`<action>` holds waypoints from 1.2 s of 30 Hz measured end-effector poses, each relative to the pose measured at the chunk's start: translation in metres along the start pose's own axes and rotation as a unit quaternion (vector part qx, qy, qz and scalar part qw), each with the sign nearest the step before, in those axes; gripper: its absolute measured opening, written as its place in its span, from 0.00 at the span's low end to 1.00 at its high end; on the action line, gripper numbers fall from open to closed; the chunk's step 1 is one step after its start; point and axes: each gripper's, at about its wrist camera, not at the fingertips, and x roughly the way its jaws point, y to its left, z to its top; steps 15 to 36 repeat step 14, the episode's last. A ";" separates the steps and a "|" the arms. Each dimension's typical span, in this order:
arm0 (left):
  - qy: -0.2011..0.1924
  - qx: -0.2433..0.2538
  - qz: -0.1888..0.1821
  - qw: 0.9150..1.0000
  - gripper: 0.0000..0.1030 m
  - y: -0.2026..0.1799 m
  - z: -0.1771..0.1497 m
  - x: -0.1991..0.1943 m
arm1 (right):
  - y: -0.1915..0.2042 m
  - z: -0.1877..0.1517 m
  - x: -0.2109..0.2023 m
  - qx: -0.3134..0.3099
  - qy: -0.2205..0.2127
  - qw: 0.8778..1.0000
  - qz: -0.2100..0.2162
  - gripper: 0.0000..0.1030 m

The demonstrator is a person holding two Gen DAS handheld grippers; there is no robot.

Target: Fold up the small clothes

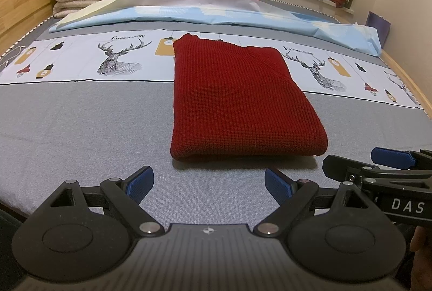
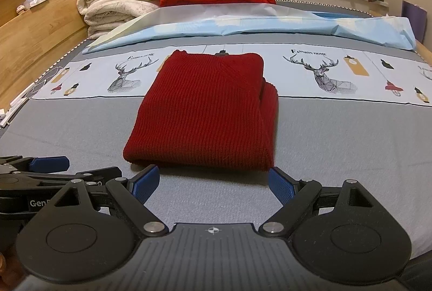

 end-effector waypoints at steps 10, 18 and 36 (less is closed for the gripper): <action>0.002 0.000 -0.003 1.000 0.89 -0.002 -0.001 0.002 | 0.001 -0.001 0.000 0.002 0.002 1.000 0.000 0.86; 0.002 0.000 -0.003 1.000 0.89 -0.001 -0.001 0.003 | 0.001 -0.002 0.001 0.002 0.002 1.000 0.000 0.86; 0.002 0.000 -0.003 1.000 0.89 -0.001 -0.001 0.003 | 0.001 -0.002 0.001 0.002 0.002 1.000 0.000 0.86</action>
